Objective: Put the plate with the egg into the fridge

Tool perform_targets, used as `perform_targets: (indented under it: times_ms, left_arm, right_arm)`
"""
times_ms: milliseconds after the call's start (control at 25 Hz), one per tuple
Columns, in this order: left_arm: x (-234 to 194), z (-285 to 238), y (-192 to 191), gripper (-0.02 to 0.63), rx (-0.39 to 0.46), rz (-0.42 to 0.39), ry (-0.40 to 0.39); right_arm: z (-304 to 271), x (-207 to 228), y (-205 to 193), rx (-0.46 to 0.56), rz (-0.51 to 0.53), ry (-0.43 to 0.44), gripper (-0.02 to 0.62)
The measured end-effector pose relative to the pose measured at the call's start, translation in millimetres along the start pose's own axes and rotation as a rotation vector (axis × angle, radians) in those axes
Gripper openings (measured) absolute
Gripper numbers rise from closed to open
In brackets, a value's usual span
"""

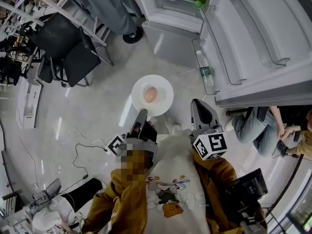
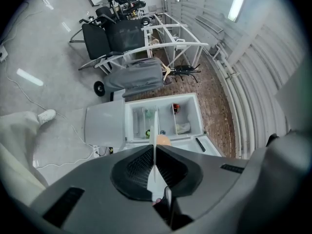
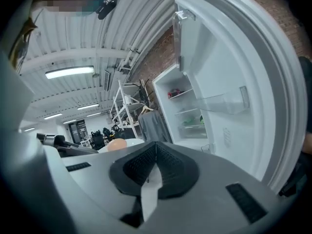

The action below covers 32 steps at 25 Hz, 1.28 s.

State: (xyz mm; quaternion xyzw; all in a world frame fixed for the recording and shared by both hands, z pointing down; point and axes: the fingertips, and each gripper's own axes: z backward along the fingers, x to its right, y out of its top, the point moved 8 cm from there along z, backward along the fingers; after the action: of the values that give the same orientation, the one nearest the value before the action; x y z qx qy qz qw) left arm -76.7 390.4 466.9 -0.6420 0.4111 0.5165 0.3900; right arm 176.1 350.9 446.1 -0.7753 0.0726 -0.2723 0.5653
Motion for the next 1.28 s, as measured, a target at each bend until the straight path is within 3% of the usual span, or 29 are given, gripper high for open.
perform_targets:
  times_ms: [480, 920, 1280]
  left_arm:
    - [-2.3, -99.7, 75.8, 0.021, -0.068, 0.038, -0.023]
    - [1.4, -207.3, 163.6, 0.021, -0.21, 0.027, 0.009]
    - [-1.0, -267.5, 219.0, 0.021, -0.285, 0.051, 0.002]
  right_arm:
    - [-122.3, 6.4, 17.6, -0.036, -0.002, -0.001, 0.008]
    - [-233.4, 18.3, 43.7, -0.026, -0.042, -0.159, 0.008]
    - [-306.2, 12.6, 61.4, -0.011, -0.056, -0.233, 0.006]
